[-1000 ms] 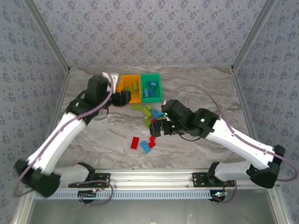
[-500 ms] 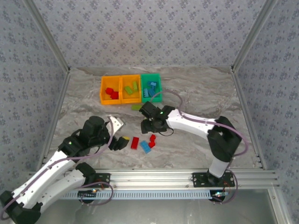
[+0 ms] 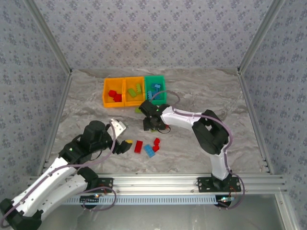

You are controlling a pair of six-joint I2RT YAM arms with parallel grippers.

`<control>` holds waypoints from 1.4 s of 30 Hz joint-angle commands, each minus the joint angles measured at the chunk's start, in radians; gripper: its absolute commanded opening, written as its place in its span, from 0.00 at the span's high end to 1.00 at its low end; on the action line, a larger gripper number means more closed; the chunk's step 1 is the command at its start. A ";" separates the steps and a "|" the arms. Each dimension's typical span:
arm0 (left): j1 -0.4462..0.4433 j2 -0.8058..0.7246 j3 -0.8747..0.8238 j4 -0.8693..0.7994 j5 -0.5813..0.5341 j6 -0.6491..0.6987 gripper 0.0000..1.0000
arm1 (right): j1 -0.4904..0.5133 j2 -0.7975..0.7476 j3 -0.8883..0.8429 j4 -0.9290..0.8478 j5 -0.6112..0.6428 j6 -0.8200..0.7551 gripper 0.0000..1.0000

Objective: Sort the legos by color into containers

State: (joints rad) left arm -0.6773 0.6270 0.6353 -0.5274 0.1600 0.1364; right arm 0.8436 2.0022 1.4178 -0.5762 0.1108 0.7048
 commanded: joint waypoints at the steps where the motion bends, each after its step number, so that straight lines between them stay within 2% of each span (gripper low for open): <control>1: -0.006 -0.015 0.006 0.000 -0.010 0.023 0.18 | 0.001 0.048 0.040 -0.020 0.028 -0.021 0.40; 4: -0.007 -0.014 0.004 -0.003 -0.008 0.036 0.18 | 0.014 0.073 0.052 -0.020 0.043 -0.022 0.47; 7: -0.007 -0.016 0.004 -0.009 -0.003 0.047 0.18 | 0.029 0.075 0.055 -0.053 0.057 -0.022 0.59; 11: -0.007 -0.034 0.000 -0.001 0.039 0.064 0.16 | 0.047 0.013 0.067 -0.095 0.081 -0.035 0.70; 16: -0.006 -0.111 -0.044 0.067 0.182 0.093 0.09 | 0.085 -0.190 0.072 -0.108 0.150 -0.063 0.70; 20: -0.007 -0.131 -0.050 0.083 0.147 0.085 0.04 | 0.080 -0.230 0.141 -0.058 0.168 -0.155 0.69; 22: -0.004 -0.127 -0.041 0.084 0.051 0.053 0.02 | 0.058 -0.169 0.230 -0.053 0.166 -0.205 0.69; 24: 0.005 -0.126 -0.025 0.087 -0.097 -0.019 0.01 | 0.030 -0.071 0.357 -0.069 0.160 -0.244 0.68; 26: 0.033 -0.124 -0.010 0.078 -0.270 -0.125 0.01 | 0.008 0.045 0.512 -0.096 0.177 -0.277 0.69; 28: 0.084 -0.118 0.007 0.046 -0.377 -0.195 0.01 | -0.013 0.177 0.689 -0.139 0.193 -0.298 0.69; 31: 0.148 -0.102 0.010 0.029 -0.415 -0.236 0.01 | -0.046 0.362 0.936 -0.202 0.184 -0.313 0.67; 35: 0.196 -0.044 0.031 0.014 -0.405 -0.266 0.01 | -0.078 0.548 1.213 -0.252 0.151 -0.350 0.60; 38: 0.214 -0.012 0.037 0.011 -0.391 -0.267 0.01 | -0.089 0.569 1.257 -0.227 0.124 -0.383 0.46; 42: 0.214 -0.001 0.027 0.019 -0.379 -0.265 0.01 | -0.097 0.498 1.267 -0.244 0.106 -0.400 0.41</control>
State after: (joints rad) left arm -0.4690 0.6308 0.6331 -0.5014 -0.2104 -0.1074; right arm 0.7433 2.5904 2.6152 -0.7956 0.2420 0.3428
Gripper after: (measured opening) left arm 0.992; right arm 0.588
